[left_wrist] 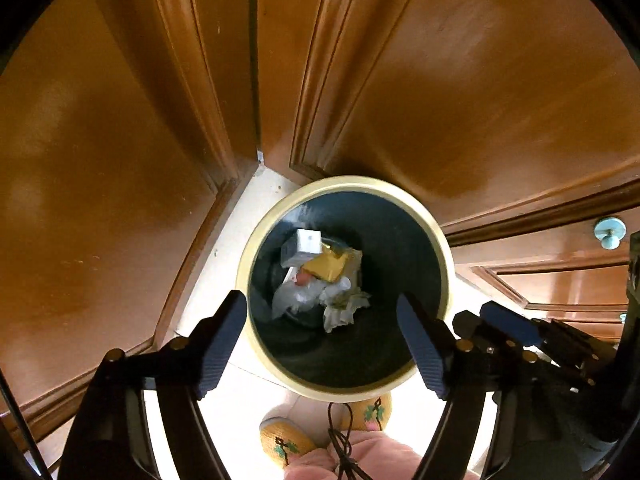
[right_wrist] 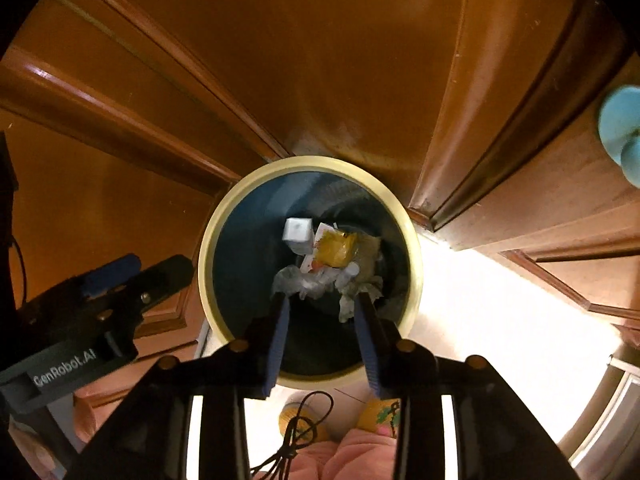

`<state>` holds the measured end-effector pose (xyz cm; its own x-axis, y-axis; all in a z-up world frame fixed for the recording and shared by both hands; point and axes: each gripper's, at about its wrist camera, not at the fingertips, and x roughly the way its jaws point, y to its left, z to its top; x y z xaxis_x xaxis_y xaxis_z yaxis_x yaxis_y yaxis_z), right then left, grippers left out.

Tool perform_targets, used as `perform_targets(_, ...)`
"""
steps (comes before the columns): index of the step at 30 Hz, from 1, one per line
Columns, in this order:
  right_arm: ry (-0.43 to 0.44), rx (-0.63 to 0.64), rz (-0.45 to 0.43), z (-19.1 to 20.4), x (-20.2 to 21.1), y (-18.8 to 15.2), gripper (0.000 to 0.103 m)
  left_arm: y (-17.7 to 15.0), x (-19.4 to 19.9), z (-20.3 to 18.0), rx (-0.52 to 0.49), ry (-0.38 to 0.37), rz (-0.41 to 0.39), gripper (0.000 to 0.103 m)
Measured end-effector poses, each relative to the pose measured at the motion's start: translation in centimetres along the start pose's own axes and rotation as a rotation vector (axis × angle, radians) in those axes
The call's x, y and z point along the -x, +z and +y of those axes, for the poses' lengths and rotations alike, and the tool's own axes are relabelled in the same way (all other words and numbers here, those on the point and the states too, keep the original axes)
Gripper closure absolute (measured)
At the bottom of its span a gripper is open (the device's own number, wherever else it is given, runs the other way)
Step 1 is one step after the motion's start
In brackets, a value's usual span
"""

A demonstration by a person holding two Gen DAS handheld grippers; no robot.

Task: Collect trash
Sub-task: 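Carry the carton and wrapper down over the bin and open both grippers, then raise both tools back over the counter toward the paper cup and plastic bag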

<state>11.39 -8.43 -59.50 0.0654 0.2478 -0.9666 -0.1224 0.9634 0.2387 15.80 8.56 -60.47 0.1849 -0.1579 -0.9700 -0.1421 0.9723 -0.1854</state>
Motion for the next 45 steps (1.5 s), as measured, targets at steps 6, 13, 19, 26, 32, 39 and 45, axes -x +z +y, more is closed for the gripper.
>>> perform_targets(6, -0.019, 0.017, -0.025, 0.7, 4.5, -0.6, 0.069, -0.2, 4.5, -1.4, -0.006, 0.005, -0.039, 0.025)
perform_targets(13, -0.032, -0.025, -0.1, 2.2, 14.4, -1.2, 0.069, -0.3, 14.4, -3.8, -0.022, -0.001, -0.078, 0.025)
perform_targets(19, -0.014, -0.06, -0.18, 4.1, 25.4, -0.6, 0.069, 0.0, 25.1, -6.0, -0.045, -0.003, -0.101, 0.024)
perform_targets(26, 0.003, -0.038, -0.3, 6.5, 38.4, 0.1, 0.069, 1.5, 38.2, -8.5, -0.102, -0.017, -0.217, 0.024)
perform_targets(32, -0.022, 0.002, -0.447, 8.9, 47.7, 0.1, 0.069, 2.7, 48.6, -10.5, -0.179, -0.036, -0.373, 0.019)
perform_targets(39, -0.033, 0.015, -0.569, 10.8, 54.0, -0.3, 0.069, 3.4, 57.5, -11.1, -0.246, -0.05, -0.569, 0.011)
perform_targets(45, -0.033, 0.009, -0.609, 11.6, 57.2, -0.4, 0.066, 4.1, 60.5, -11.7, -0.26, -0.06, -0.646, 0.007)
